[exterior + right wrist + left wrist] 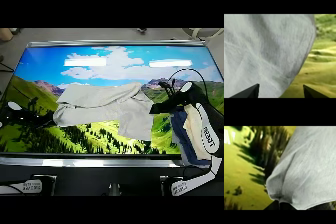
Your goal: Fold the shirts.
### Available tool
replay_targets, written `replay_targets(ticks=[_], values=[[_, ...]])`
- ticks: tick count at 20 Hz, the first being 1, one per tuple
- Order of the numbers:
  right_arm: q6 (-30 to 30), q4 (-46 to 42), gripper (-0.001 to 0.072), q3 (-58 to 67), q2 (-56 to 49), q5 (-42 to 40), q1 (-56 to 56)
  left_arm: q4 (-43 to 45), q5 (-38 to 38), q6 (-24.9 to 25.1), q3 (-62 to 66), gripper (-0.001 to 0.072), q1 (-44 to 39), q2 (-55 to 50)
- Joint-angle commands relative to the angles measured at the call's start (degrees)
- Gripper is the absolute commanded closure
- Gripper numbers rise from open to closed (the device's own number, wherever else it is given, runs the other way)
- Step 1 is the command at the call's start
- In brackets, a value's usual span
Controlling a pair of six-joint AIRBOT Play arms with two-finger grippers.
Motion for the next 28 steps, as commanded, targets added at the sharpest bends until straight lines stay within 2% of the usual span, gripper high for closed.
replay_targets(ticks=[1,3,4,5,7,10,14,17,19,20,22,28], values=[[0.4,3.1,0.0168,-0.1,-1.4,-5.2,0.4,-0.4,-0.6,0.6,0.0,0.0681,-0.1,0.6],[1.7,4.3,0.0190,-0.1,-2.4,-6.8,0.4,-0.4,-0.6,0.6,0.0,0.0681,-0.1,0.6],[1.8,5.6,0.0254,-0.1,-3.1,-6.7,0.4,-0.4,-0.6,0.8,0.0,0.0681,-0.1,0.6],[1.8,6.5,0.0356,-0.1,-3.7,-6.1,0.4,-0.4,-0.6,0.8,0.1,0.0681,-0.1,0.6],[1.6,6.7,0.0684,0.0,-3.5,-4.6,0.4,-0.4,-0.6,0.8,1.0,0.0682,-0.1,1.0],[-3.4,5.6,0.0685,4.3,0.5,-0.4,0.3,-0.4,0.1,0.7,7.0,0.0683,-0.1,5.7],[-3.6,-0.9,0.0685,20.8,15.6,0.5,0.3,-0.4,4.5,-1.0,27.8,0.0683,-0.1,21.0],[-3.6,-8.0,0.0684,35.1,31.3,-5.0,0.3,-0.4,10.3,-3.1,46.9,0.0682,-0.1,31.1],[-1.3,-12.5,0.0685,38.2,42.4,-11.1,0.3,-0.4,12.3,-3.4,54.4,0.0683,-0.1,37.3],[-0.3,-13.9,0.0685,38.2,47.1,-12.5,0.3,-0.4,12.3,-5.3,55.3,0.0683,-0.1,39.8],[-0.3,-16.0,0.0685,38.2,53.1,-10.2,0.3,-0.2,10.9,-10.3,54.8,0.0682,-0.1,44.2],[-0.3,-19.0,0.0685,38.2,56.6,-5.2,0.3,2.6,8.6,-10.4,54.7,0.0683,-0.1,45.7]])
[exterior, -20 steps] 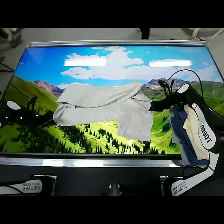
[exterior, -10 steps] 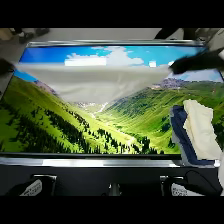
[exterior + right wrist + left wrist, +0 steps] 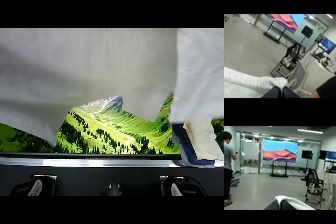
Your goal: Fold the shirts.
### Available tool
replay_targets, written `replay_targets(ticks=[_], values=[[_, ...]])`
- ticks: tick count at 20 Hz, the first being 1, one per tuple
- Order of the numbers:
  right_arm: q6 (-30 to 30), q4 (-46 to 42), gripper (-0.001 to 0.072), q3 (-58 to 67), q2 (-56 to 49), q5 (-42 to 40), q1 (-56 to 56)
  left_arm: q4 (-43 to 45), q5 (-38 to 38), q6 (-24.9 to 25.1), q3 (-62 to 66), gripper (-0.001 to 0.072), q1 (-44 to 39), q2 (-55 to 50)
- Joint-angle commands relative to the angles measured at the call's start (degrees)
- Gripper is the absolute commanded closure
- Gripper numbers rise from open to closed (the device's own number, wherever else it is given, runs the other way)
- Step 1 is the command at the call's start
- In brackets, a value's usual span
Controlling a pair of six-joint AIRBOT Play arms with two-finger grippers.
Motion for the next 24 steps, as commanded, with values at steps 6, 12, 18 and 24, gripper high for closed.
replay_targets(ticks=[6,12,18,24], values=[[3.4,-4.0,0.0685,0.4,-2.7,10.2,0.1,6.6,-11.8,0.0,0.5,0.0682,0.0,-4.4],[4.1,-3.7,0.0687,0.2,-27.4,30.7,0.2,6.6,-23.4,4.1,-11.4,0.0683,-0.2,-21.6],[8.5,4.9,0.0687,-0.4,-56.3,22.5,0.2,6.8,-11.8,4.3,-21.0,0.0682,-3.2,-43.0],[8.6,7.4,0.0686,-0.4,-66.6,6.2,0.2,6.7,2.1,4.2,-14.8,0.0682,-8.1,-58.5]])
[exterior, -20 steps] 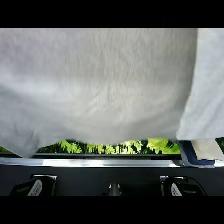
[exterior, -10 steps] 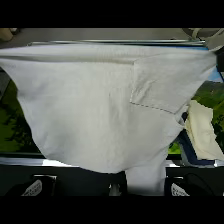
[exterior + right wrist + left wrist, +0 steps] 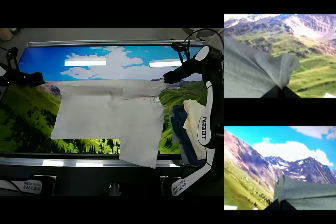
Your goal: Fold the shirts.
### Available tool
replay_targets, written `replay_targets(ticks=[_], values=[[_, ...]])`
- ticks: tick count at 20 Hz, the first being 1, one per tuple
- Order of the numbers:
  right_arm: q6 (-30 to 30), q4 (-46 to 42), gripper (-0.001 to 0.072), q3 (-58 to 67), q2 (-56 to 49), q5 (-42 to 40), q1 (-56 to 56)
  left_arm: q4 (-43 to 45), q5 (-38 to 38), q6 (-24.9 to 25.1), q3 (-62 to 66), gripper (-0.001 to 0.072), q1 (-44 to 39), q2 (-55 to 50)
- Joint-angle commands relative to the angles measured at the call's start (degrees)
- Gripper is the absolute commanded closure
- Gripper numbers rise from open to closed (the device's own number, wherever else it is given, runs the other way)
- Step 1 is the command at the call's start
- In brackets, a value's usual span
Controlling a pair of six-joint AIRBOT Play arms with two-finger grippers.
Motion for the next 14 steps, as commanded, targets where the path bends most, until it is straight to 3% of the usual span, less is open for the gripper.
replay_targets(ticks=[1,5,10,14], values=[[0.4,2.4,0.0686,0.0,-5.6,-7.9,0.0,-0.7,7.2,-0.2,3.1,0.0682,-2.4,-8.4],[-3.6,2.1,0.0685,0.0,-5.0,-1.7,-0.3,-0.8,5.8,0.0,4.0,0.0682,-1.4,-10.4],[-3.1,-3.9,0.0686,-0.9,-2.8,19.2,0.8,1.8,-14.0,4.0,3.6,0.0682,0.4,-10.4],[-0.9,-6.1,0.0686,-7.1,-2.3,19.3,3.7,2.6,-17.3,4.0,-0.4,0.0682,0.1,-10.6]])
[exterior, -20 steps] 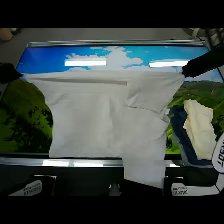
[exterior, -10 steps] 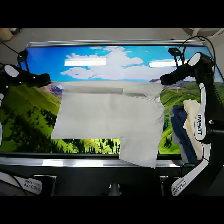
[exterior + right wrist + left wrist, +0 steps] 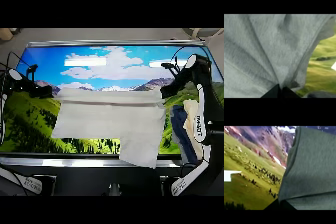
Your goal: Fold the shirts.
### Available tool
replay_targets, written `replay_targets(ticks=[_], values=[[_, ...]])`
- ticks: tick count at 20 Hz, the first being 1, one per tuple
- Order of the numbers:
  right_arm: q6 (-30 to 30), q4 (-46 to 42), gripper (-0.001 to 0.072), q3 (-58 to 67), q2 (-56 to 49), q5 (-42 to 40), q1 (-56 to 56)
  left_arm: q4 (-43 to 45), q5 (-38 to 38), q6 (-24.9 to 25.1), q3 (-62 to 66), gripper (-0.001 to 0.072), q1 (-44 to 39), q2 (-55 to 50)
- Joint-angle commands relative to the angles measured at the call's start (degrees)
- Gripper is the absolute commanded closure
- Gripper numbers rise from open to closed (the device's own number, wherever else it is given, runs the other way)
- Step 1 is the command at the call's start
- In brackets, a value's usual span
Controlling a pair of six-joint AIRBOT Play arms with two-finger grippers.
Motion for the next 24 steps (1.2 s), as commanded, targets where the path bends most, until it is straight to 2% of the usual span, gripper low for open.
replay_targets(ticks=[1,12,13,14,15,16,17,18,21,24], values=[[2.1,-1.5,0.0686,-4.5,0.4,2.9,2.6,0.7,-5.2,0.9,-2.8,0.0682,0.0,-0.5],[9.4,-4.2,0.0679,-8.9,0.3,0.1,3.7,-0.7,-5.4,1.0,-3.3,0.0678,-0.6,-2.4],[9.6,-4.0,0.0603,-9.5,0.3,-0.1,3.7,-1.9,-5.7,1.0,-3.2,0.0573,-0.7,-2.3],[8.5,-3.9,0.0418,-9.4,0.5,0.3,3.7,-2.8,-6.5,1.0,-2.8,0.0377,-0.6,-2.3],[6.7,-4.5,0.0334,-9.3,1.5,1.0,3.7,-2.7,-8.3,1.0,-1.8,0.0280,-0.4,-2.3],[5.4,-5.7,0.0311,-9.3,3.1,1.6,3.7,-2.7,-10.4,1.0,-0.4,0.0246,0.1,-2.2],[4.4,-7.1,0.0261,-9.3,5.0,2.0,3.7,-2.7,-12.6,0.8,1.1,0.0246,0.9,-1.7],[3.5,-8.7,0.0243,-9.3,7.2,2.5,3.7,-2.7,-13.7,0.3,1.6,0.0246,1.8,-0.6],[3.2,-8.7,0.0250,-11.8,12.2,3.9,3.7,-2.7,-16.2,-1.2,-1.9,0.0247,4.8,4.8],[2.2,-6.1,0.0253,-28.0,19.6,0.4,3.7,-2.7,-13.4,0.4,-18.0,0.0247,6.9,13.3]])
